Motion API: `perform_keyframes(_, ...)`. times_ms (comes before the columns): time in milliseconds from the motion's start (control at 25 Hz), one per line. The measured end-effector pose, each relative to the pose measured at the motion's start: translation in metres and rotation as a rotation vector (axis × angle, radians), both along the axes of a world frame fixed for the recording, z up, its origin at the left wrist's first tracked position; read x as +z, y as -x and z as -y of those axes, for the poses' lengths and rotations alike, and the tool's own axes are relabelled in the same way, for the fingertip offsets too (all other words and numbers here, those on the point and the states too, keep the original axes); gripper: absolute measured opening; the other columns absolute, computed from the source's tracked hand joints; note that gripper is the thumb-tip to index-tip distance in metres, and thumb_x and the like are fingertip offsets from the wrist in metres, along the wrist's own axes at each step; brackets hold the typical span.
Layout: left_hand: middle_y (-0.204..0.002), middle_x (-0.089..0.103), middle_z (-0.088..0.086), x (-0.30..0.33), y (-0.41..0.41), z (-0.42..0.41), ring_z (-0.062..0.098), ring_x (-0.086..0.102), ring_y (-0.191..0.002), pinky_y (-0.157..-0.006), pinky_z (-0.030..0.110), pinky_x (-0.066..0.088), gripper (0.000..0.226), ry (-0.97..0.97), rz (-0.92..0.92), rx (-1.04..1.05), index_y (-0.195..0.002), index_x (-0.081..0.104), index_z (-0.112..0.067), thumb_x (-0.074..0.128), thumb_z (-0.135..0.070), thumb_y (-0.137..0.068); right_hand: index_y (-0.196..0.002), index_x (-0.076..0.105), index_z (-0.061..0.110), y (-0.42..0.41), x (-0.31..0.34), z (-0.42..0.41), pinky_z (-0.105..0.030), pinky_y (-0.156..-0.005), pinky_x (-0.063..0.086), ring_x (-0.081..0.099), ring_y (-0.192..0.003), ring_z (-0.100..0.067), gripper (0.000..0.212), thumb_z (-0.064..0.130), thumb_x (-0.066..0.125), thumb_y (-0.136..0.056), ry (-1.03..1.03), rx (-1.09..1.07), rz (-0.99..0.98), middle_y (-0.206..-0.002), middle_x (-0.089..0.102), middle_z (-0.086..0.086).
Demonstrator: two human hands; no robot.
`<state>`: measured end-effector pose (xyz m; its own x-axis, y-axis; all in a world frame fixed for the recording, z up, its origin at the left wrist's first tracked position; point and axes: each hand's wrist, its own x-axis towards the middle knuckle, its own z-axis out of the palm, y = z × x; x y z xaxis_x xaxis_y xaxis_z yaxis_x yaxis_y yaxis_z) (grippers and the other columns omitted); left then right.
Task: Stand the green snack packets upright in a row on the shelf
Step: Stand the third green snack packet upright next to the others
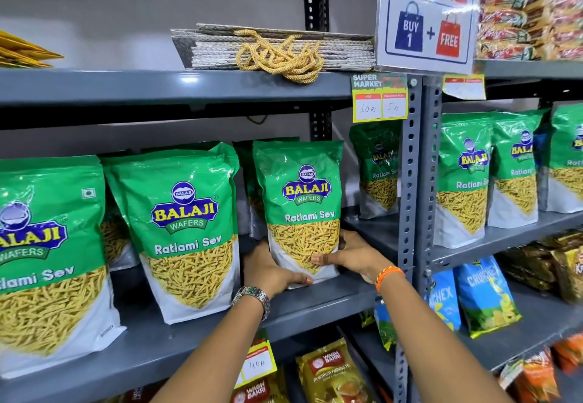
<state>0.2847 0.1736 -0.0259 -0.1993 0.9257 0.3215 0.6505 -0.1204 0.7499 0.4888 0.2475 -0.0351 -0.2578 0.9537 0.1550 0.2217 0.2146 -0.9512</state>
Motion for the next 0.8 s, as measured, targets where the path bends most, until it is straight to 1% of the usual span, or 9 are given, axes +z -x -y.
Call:
perform_keyframes(120, -0.074, 0.053, -0.028, 0.0, -0.003, 0.007, -0.013, 0.047, -0.065, -0.042, 0.001, 0.036, 0.076, -0.028, -0.023, -0.014, -0.075, 0.052, -0.034, 0.092, -0.062, -0.016, -0.126, 0.064, 0.015, -0.006, 0.0, 0.006, -0.043, -0.11, 0.05, 0.069, -0.117, -0.02, 0.078, 0.023, 0.099, -0.056, -0.008, 0.006, 0.003, -0.121, 0.077, -0.004)
perform_keyframes(200, -0.081, 0.058, -0.023, 0.0, -0.007, 0.01, -0.002, 0.056, -0.069, -0.053, 0.004, 0.039, 0.087, -0.039, -0.044, -0.006, -0.087, 0.058, -0.034, 0.088, -0.067, -0.013, -0.126, 0.063, 0.015, -0.01, -0.001, 0.01, -0.041, -0.109, 0.051, 0.069, -0.117, -0.019, 0.075, 0.019, 0.098, -0.059, -0.019, 0.009, -0.006, -0.121, 0.077, -0.003)
perform_keyframes(240, -0.085, 0.058, -0.02, -0.001, -0.008, 0.01, 0.002, 0.057, -0.072, -0.059, 0.01, 0.043, 0.094, -0.043, -0.055, -0.002, -0.095, 0.06, -0.033, 0.086, -0.07, -0.012, -0.125, 0.063, 0.015, -0.012, -0.002, 0.011, -0.04, -0.109, 0.051, 0.069, -0.117, -0.019, 0.073, 0.017, 0.097, -0.06, -0.019, 0.011, -0.016, -0.119, 0.077, -0.003)
perform_keyframes(360, -0.088, 0.06, -0.021, -0.002, -0.007, 0.01, -0.001, 0.058, -0.075, -0.064, 0.012, 0.048, 0.093, -0.053, -0.046, -0.027, -0.094, 0.058, -0.035, 0.087, -0.07, -0.013, -0.126, 0.062, 0.014, -0.015, -0.002, 0.015, -0.037, -0.107, 0.052, 0.069, -0.116, -0.018, 0.072, 0.013, 0.096, -0.062, -0.022, 0.021, -0.023, -0.115, 0.078, 0.0)
perform_keyframes(480, -0.115, 0.07, -0.011, -0.007, 0.001, 0.004, 0.008, 0.066, -0.1, -0.087, 0.024, 0.056, 0.1, -0.011, 0.025, -0.134, -0.114, 0.065, -0.026, 0.096, -0.056, -0.023, -0.131, 0.06, 0.01, -0.015, -0.001, 0.017, -0.039, -0.109, 0.05, 0.067, -0.119, -0.021, 0.078, 0.011, 0.096, -0.062, -0.037, 0.016, -0.012, -0.122, 0.076, -0.006)
perform_keyframes(520, -0.121, 0.07, -0.008, -0.008, 0.004, 0.002, 0.008, 0.065, -0.103, -0.088, 0.022, 0.054, 0.101, 0.006, 0.039, -0.163, -0.119, 0.063, -0.025, 0.098, -0.051, -0.028, -0.131, 0.06, 0.011, -0.015, -0.002, 0.017, -0.04, -0.11, 0.05, 0.067, -0.12, -0.022, 0.078, 0.011, 0.096, -0.062, -0.042, 0.012, -0.012, -0.123, 0.075, -0.006)
perform_keyframes(600, -0.123, 0.068, -0.01, -0.011, 0.008, 0.002, 0.004, 0.063, -0.103, -0.079, 0.008, 0.048, 0.096, 0.008, 0.044, -0.204, -0.122, 0.059, -0.029, 0.098, -0.046, -0.035, -0.129, 0.061, 0.013, -0.016, -0.003, 0.019, -0.04, -0.109, 0.051, 0.067, -0.12, -0.021, 0.077, 0.01, 0.096, -0.061, -0.049, 0.015, -0.006, -0.123, 0.075, -0.004)
perform_keyframes(720, -0.118, 0.067, -0.014, -0.012, 0.009, 0.003, 0.008, 0.064, -0.107, -0.081, 0.01, 0.046, 0.1, -0.034, 0.04, -0.217, -0.125, 0.058, -0.028, 0.098, -0.049, -0.036, -0.132, 0.06, 0.016, -0.018, -0.002, 0.023, -0.036, -0.106, 0.053, 0.068, -0.12, -0.016, 0.08, 0.009, 0.096, -0.062, -0.072, 0.043, 0.016, -0.123, 0.076, 0.0)
perform_keyframes(800, -0.115, 0.064, -0.018, -0.015, 0.008, 0.005, 0.005, 0.062, -0.104, -0.078, 0.002, 0.043, 0.103, -0.063, 0.029, -0.233, -0.126, 0.056, -0.03, 0.097, -0.055, -0.034, -0.13, 0.061, 0.018, -0.021, 0.004, 0.025, -0.029, -0.1, 0.053, 0.069, -0.114, -0.008, 0.078, 0.01, 0.097, -0.061, -0.106, 0.056, 0.065, -0.118, 0.077, 0.005)
